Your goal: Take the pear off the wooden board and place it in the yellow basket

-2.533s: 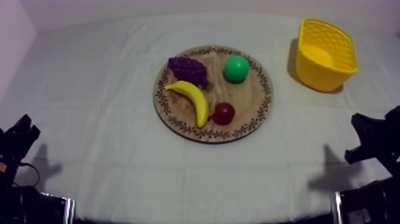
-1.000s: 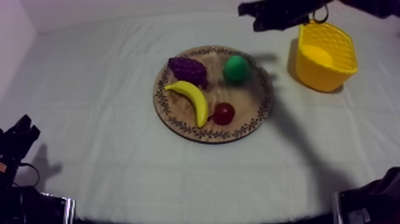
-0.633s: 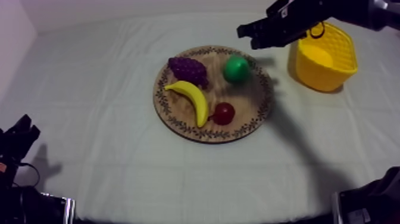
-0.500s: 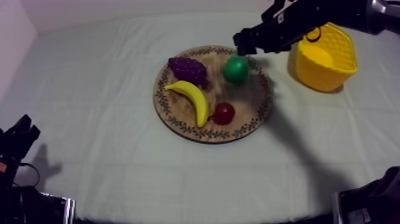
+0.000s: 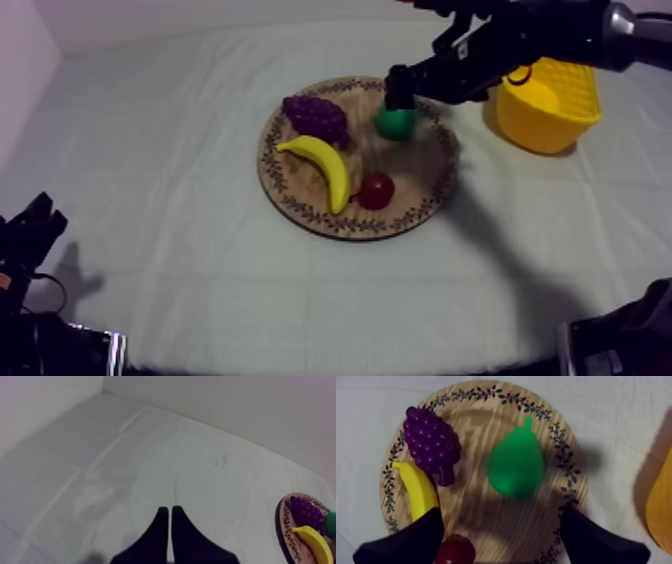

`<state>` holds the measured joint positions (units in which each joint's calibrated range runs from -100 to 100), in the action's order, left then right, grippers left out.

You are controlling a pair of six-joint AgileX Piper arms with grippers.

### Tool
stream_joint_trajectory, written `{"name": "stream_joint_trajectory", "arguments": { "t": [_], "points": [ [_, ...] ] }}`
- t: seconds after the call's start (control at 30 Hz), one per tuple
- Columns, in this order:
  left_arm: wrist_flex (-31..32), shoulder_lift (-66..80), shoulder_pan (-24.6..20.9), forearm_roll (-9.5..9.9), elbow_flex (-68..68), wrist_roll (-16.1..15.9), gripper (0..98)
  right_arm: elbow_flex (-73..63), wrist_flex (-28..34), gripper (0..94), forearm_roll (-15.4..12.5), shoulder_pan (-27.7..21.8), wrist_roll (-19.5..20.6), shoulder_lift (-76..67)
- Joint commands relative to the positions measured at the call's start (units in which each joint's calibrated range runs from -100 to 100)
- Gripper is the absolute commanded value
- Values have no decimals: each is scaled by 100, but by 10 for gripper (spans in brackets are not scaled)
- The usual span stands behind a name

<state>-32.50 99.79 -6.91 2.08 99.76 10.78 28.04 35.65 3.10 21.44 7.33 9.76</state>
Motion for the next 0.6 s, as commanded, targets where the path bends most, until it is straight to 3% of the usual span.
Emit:
{"name": "stream_joint_trajectory", "arguments": {
  "t": [0.0,0.2,0.4,0.57],
  "points": [
    [0,4,-1,0,2,-2,1,-161,31,874,2,-7,-39,196],
    [0,4,-1,0,2,-2,1,-852,189,847,-78,-42,-181,990],
    [0,4,-1,0,2,-2,1,-1769,635,820,-360,-179,-513,1867],
    [0,4,-1,0,2,-2,1,-2363,1007,706,-541,-247,-745,2397]
  ]
}}
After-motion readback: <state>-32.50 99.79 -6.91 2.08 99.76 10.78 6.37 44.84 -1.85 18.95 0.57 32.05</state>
